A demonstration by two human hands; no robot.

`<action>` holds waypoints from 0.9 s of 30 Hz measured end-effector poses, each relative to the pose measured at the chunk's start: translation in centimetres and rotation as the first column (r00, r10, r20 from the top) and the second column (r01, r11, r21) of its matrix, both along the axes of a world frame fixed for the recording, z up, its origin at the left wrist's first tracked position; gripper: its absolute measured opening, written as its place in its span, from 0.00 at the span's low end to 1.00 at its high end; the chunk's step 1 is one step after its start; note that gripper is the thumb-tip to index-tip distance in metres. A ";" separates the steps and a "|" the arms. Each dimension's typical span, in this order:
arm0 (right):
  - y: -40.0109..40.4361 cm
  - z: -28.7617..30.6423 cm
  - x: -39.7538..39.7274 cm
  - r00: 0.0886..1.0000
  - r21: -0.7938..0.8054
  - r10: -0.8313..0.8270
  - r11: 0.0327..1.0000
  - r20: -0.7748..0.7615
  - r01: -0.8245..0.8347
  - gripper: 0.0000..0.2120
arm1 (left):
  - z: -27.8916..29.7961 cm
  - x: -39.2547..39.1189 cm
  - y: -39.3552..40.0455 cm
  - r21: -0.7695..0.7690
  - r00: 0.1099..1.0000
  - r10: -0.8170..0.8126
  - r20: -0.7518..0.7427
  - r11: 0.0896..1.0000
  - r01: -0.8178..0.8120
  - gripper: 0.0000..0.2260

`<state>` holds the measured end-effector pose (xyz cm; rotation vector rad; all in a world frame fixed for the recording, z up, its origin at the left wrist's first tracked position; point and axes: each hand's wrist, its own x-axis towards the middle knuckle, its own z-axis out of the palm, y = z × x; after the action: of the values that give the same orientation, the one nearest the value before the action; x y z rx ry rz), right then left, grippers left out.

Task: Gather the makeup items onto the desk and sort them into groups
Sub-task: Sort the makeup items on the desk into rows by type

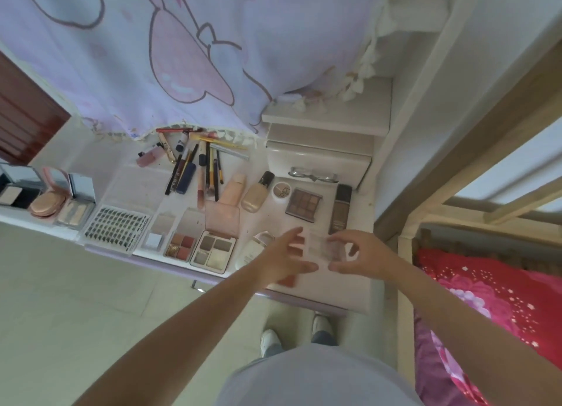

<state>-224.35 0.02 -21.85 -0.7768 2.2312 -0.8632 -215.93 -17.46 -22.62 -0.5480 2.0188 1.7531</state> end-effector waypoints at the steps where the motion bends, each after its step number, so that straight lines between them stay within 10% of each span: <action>1: -0.5 1.2 -0.3 1.000 -0.026 -0.004 1.000 0.008 0.004 0.23 | 1.0 -0.5 -0.6 0.003 0.999 -0.006 -0.035 1.000 0.007 0.35; 13: -4.1 11.6 -1.7 0.983 -0.241 -0.030 0.970 -0.179 -0.014 0.19 | 9.7 -2.0 -4.6 0.308 0.924 0.101 -0.368 0.951 0.019 0.30; 27: -4.5 10.2 -2.2 0.987 -0.344 -0.072 0.932 0.143 0.117 0.12 | 9.1 -0.3 -4.9 0.338 0.940 0.130 -0.315 0.941 -0.017 0.24</action>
<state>-226.56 -4.44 -11.70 -0.7515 2.0390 -1.3474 -216.25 -22.35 -13.48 -0.2327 1.8619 2.3026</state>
